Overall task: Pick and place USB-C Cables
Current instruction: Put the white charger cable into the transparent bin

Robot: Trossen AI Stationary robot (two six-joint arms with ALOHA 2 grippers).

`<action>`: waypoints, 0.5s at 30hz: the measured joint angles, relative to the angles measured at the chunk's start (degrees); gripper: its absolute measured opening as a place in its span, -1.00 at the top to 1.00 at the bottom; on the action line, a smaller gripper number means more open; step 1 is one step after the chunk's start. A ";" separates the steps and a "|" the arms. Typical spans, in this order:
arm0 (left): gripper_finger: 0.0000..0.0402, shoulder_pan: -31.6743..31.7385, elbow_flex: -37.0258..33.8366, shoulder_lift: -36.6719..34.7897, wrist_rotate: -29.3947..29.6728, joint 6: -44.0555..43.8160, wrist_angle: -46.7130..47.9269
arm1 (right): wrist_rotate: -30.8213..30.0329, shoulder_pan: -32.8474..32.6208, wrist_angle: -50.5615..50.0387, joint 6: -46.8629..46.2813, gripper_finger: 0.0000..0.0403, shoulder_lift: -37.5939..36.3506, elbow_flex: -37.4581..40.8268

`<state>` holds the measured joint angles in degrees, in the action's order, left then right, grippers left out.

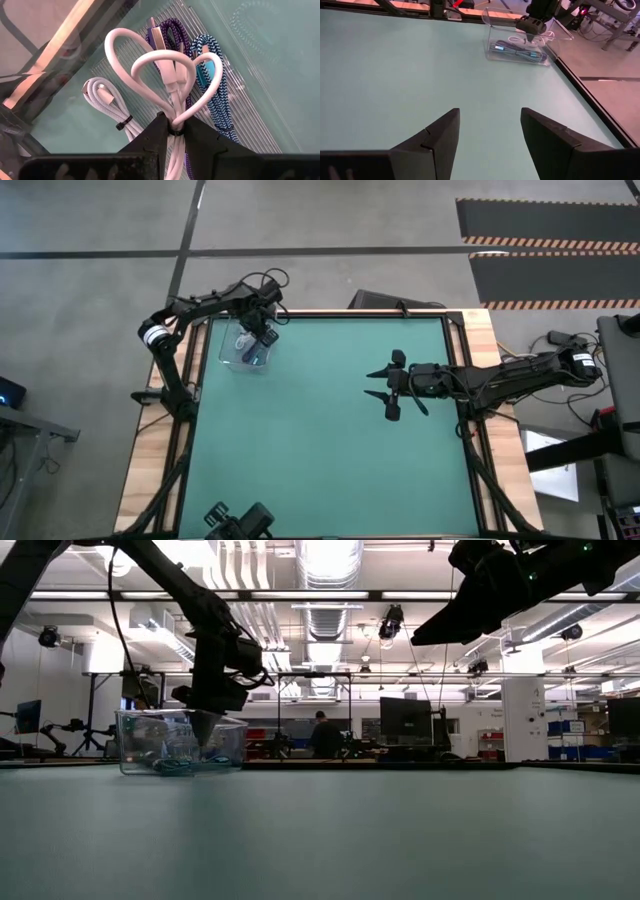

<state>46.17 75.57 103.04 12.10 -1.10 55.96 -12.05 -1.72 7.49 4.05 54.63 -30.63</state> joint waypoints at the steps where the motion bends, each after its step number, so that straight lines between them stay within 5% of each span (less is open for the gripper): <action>1: 0.78 0.00 0.00 0.00 -0.02 0.00 0.00 | 0.00 0.00 0.00 0.02 -0.01 0.00 0.00; 15: 0.77 0.00 -0.02 0.00 -1.77 0.02 0.41 | 0.00 -0.01 0.00 0.00 -0.01 0.00 0.00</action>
<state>46.17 75.55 103.04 10.33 -1.08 56.37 -12.05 -1.72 7.49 4.05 54.63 -30.63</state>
